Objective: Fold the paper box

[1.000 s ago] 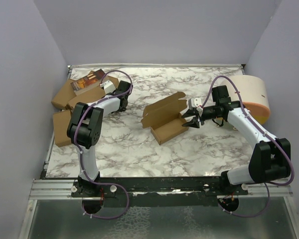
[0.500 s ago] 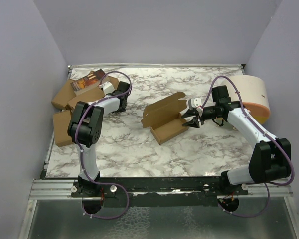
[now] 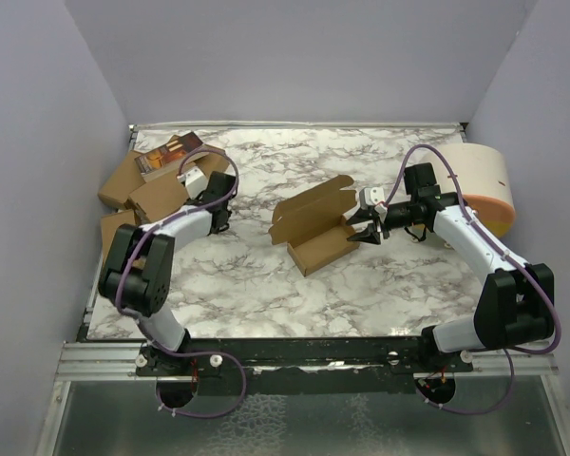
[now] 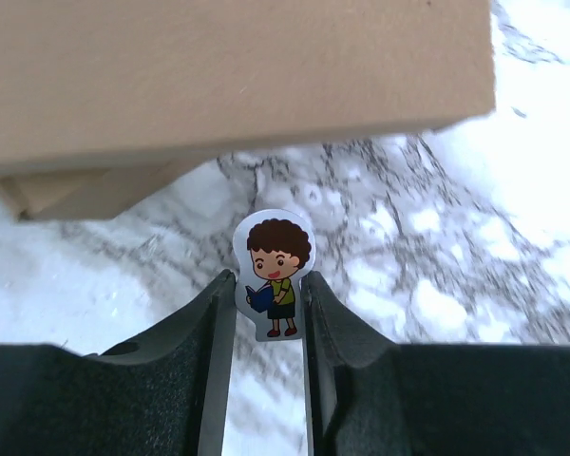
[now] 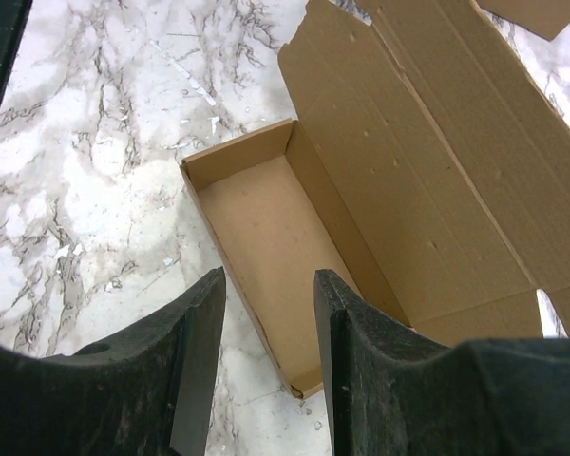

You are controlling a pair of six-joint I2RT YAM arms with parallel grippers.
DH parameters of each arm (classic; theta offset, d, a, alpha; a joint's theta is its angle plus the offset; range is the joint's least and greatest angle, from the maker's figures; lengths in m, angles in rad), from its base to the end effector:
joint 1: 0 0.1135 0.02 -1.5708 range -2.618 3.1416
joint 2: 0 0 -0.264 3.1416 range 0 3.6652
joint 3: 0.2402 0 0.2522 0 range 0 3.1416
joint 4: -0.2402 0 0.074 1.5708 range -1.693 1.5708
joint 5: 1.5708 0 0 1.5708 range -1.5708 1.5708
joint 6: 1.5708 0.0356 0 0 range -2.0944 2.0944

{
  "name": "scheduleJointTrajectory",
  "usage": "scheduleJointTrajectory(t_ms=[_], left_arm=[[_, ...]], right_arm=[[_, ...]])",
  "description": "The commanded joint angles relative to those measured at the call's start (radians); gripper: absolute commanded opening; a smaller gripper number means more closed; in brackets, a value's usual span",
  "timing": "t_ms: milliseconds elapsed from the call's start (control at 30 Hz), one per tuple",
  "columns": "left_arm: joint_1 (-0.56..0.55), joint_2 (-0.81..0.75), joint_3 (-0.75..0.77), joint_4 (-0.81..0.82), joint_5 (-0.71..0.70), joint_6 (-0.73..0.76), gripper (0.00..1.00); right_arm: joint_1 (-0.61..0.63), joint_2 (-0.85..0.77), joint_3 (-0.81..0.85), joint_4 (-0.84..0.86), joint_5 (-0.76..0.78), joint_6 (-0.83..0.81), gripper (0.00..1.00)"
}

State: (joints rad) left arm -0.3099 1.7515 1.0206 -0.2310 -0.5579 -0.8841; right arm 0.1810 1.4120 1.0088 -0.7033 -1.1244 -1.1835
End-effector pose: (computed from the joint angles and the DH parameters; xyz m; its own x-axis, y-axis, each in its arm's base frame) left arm 0.3386 -0.0886 0.1689 -0.4723 -0.5376 -0.6984 -0.6229 0.7642 -0.1670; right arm 0.2570 0.0797 0.2533 0.1077 -0.3867 -0.9159 -0.9938 -0.0161 -0.1100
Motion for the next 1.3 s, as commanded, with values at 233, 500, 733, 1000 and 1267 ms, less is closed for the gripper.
scheduleJointTrajectory(t_ms=[233, 500, 733, 1000, 1267], left_arm=[[-0.006, -0.616, -0.574, 0.616, 0.507, 0.26, 0.03], [-0.011, -0.888, -0.767, 0.902, 0.886, 0.263, 0.0], [-0.098, -0.879, -0.789, 1.089, 1.014, 0.286, 0.0], [-0.33, -0.719, -0.673, 1.011, 0.921, 0.444, 0.0], [-0.478, -0.52, -0.513, 0.84, 0.769, 0.579, 0.01]], right_arm=[[-0.009, -0.004, 0.005, -0.005, -0.069, 0.023, 0.43], [-0.011, 0.004, 0.009, 0.013, -0.069, 0.069, 0.43], [-0.015, 0.005, 0.009, 0.022, -0.067, 0.085, 0.43], [-0.024, 0.002, 0.01, 0.037, -0.054, 0.107, 0.43], [-0.037, -0.005, 0.007, 0.054, -0.043, 0.125, 0.43]])
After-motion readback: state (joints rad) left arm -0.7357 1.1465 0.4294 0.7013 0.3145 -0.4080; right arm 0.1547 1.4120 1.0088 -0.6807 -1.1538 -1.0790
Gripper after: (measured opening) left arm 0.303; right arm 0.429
